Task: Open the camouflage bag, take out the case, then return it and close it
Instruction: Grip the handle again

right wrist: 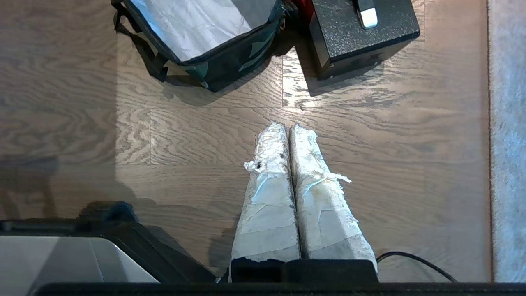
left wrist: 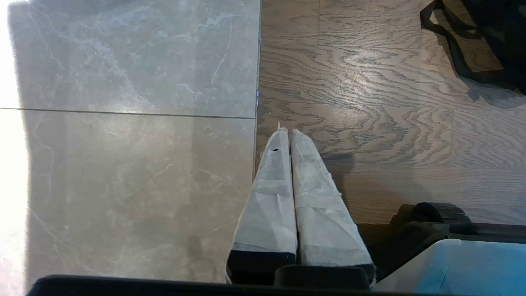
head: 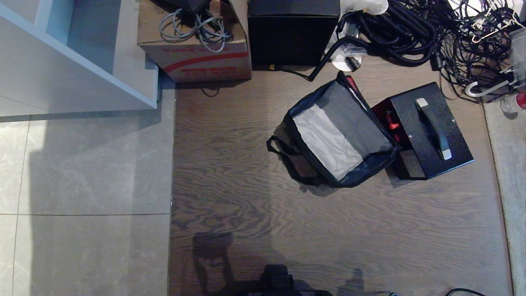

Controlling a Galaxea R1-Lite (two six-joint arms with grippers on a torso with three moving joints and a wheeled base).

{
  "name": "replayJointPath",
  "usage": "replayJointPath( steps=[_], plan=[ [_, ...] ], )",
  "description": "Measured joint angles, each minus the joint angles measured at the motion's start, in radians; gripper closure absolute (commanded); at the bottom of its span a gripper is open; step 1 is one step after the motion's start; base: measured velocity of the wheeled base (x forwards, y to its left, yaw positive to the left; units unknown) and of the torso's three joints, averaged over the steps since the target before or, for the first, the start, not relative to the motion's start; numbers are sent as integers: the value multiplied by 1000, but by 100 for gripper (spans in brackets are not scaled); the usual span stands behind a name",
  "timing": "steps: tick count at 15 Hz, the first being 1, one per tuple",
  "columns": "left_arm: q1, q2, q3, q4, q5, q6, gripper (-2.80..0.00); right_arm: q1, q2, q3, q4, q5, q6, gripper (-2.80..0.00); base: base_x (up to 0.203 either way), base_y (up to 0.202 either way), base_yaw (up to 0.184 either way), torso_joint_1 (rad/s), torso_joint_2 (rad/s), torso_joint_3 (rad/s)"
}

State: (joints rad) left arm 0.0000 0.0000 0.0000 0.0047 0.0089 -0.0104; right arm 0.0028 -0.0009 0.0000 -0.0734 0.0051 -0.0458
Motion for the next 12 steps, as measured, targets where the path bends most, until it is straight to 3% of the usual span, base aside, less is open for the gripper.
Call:
replayJointPath(
  steps=[7, 12],
  plan=[
    [0, 0, 0, 0, 0, 0, 0, 0, 4, -2, 14, -2, -21, 0, 0, 0, 0, 0, 0, 0],
    [0, 0, 0, 0, 0, 0, 0, 0, 227, -374, 265, 3, 50, 0, 0, 0, 0, 0, 0, 0]
  ],
)
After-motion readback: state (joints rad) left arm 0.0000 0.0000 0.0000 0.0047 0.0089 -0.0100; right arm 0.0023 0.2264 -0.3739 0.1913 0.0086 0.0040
